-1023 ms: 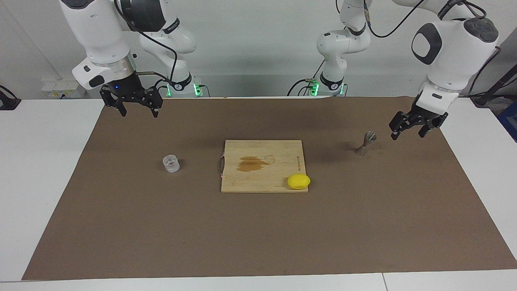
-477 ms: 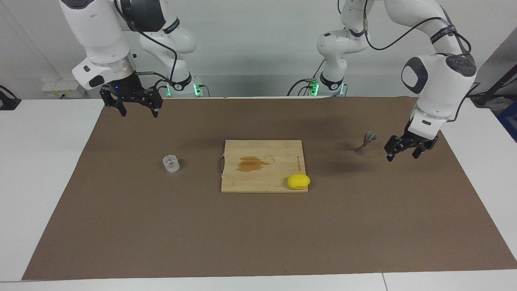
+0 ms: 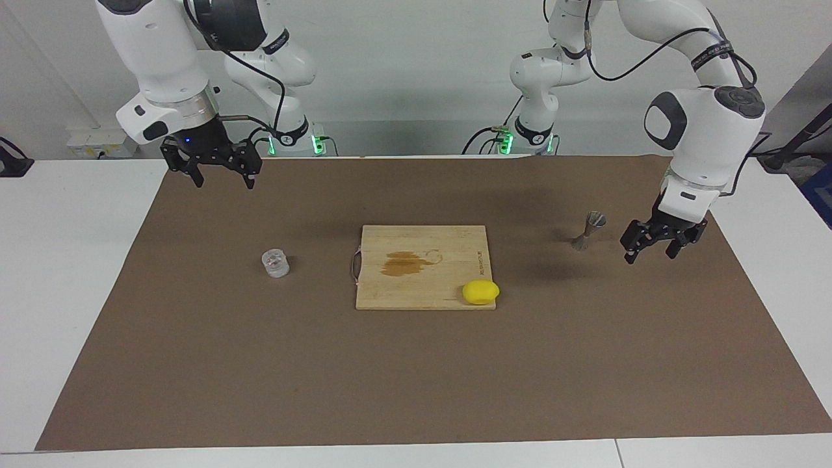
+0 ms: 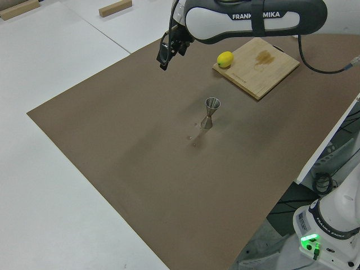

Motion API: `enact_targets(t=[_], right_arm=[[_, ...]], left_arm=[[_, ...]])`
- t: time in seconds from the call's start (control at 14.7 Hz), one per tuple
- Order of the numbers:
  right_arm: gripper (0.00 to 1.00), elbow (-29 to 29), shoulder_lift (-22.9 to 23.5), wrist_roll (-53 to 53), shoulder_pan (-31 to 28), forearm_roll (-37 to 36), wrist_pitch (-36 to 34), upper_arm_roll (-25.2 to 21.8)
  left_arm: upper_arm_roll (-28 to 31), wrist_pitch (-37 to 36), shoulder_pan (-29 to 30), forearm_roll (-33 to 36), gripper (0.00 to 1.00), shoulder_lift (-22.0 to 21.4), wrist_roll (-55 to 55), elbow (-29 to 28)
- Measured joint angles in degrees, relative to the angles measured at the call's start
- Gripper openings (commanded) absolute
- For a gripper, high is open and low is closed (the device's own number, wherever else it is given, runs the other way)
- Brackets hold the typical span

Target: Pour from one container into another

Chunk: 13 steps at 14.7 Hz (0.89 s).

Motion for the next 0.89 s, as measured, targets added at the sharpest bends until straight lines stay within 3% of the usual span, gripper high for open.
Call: enact_targets(t=[0.34,0.55,0.89], right_arm=[[0.99,0.0,0.0,0.0,0.0,0.0,0.0,0.0],[1.0,0.0,0.0,0.0,0.0,0.0,0.0,0.0],[1.0,0.0,0.0,0.0,0.0,0.0,0.0,0.0]], left_arm=[[-0.4,-12.6,-1.6,-0.5,1.0,-0.2,-3.9,1.8],[-0.4,-18.1,-1.7,-5.4,1.0,-0.4,-3.9,2.8],[0.3,-20.9,2.3,-9.5,1.0,-0.3,-1.5,4.0]])
